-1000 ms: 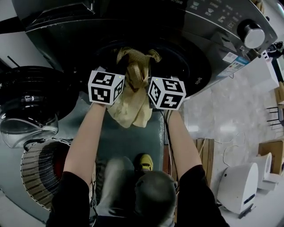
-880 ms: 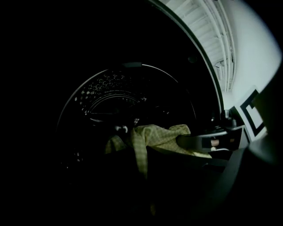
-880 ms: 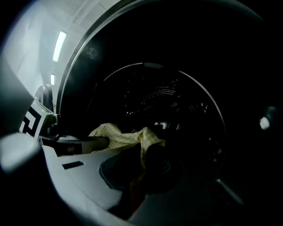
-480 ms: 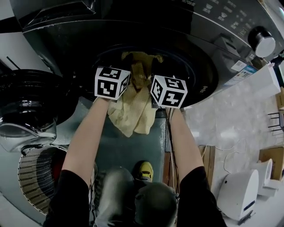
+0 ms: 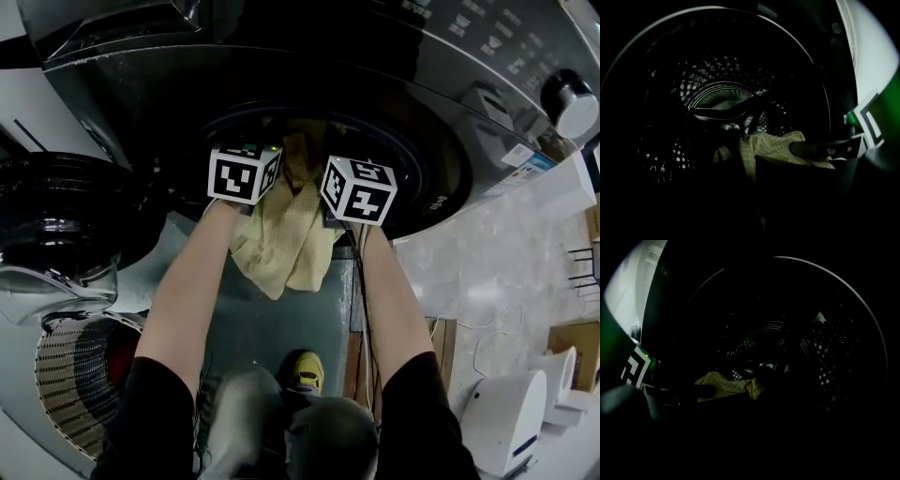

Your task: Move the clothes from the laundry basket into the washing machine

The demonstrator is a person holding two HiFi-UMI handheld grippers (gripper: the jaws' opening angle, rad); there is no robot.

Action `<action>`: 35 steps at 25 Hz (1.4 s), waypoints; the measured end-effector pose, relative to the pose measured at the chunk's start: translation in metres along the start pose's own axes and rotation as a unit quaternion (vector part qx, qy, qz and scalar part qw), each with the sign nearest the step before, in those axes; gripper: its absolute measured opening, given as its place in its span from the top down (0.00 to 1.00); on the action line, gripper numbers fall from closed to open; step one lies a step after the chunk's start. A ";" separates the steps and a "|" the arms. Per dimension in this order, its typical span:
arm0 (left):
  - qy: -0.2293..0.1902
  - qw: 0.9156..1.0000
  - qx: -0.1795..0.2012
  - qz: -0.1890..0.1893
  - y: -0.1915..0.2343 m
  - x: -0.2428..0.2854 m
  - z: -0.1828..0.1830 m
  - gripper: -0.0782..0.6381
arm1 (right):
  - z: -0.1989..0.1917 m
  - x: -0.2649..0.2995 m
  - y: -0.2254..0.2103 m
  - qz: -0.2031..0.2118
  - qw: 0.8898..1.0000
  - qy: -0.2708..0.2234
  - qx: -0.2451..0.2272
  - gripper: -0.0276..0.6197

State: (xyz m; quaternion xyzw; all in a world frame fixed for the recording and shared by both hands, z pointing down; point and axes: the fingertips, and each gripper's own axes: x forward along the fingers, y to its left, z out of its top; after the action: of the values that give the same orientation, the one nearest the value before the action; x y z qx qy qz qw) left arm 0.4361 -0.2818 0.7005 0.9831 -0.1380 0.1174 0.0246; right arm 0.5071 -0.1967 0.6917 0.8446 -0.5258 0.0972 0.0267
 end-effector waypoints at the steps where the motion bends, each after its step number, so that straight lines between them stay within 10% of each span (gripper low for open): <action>1: 0.000 1.000 0.000 0.001 0.001 0.002 0.001 0.84 | 0.002 0.002 0.000 -0.001 1.000 -0.001 -0.001 0.91; 12: 0.001 1.000 -0.019 0.002 0.011 0.025 0.006 0.84 | 0.005 0.021 -0.009 -0.002 1.000 -0.001 0.014 0.90; 35: 0.006 1.000 -0.005 0.025 0.012 0.024 0.002 0.45 | -0.011 0.025 -0.002 0.016 0.999 0.017 0.023 0.41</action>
State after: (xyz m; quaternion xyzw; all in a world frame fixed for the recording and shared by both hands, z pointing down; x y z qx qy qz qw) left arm 0.4553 -0.3002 0.7046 0.9785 -0.1633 0.1232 0.0275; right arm 0.5185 -0.2167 0.7072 0.8349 -0.5359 0.1245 0.0145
